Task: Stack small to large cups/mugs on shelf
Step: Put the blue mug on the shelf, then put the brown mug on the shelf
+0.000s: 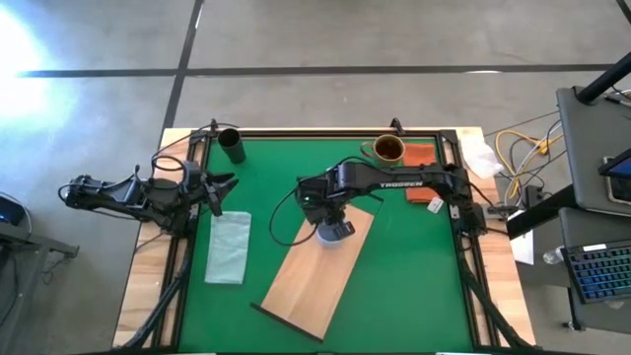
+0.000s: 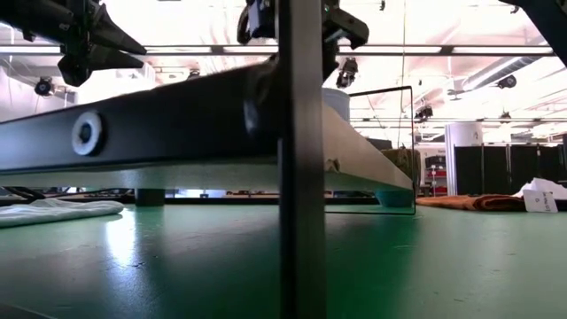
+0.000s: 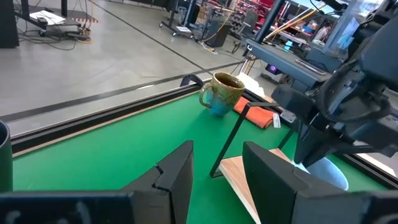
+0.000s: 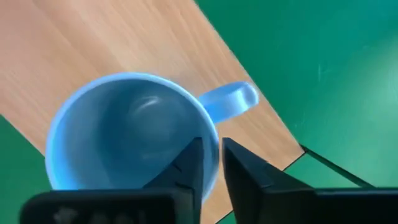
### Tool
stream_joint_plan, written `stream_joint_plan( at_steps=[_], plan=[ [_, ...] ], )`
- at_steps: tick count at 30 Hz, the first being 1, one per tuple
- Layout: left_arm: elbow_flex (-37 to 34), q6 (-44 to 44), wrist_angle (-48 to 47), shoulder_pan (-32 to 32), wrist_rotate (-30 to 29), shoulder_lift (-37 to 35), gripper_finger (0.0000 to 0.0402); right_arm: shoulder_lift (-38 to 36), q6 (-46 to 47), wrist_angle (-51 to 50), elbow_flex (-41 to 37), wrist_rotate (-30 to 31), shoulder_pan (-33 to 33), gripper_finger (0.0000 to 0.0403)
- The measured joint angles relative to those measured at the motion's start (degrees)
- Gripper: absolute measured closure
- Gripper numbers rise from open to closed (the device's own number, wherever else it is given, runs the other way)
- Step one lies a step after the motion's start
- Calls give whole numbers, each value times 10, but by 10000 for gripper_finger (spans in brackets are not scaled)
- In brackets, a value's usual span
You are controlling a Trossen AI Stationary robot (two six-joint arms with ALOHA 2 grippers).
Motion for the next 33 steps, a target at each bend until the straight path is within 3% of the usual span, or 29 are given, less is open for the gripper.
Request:
stream_joint_plan(
  at_steps=[7, 11, 15, 18, 21, 24, 33],
  plan=[
    [0, 0, 0, 0, 0, 0, 276, 1, 16, -8, -4, 2, 0, 295],
    [0, 0, 0, 0, 0, 0, 276, -2, 32, -28, 32, 8, 0, 277],
    [0, -1, 1, 0, 0, 0, 276, -14, 88, -69, 99, 84, -1, 266],
    [0, -4, 2, 0, 0, 0, 276, -27, 214, -84, 135, 156, -20, 264],
    [0, -8, 7, 0, 0, 0, 276, -42, 355, -136, 152, 142, -80, 267],
    [0, -24, 9, 0, 0, 1, 276, -59, 437, -193, 142, 121, -155, 271],
    [1, -34, 5, 0, 3, 0, 276, -144, 445, -202, 20, 83, -387, 262]
  ],
)
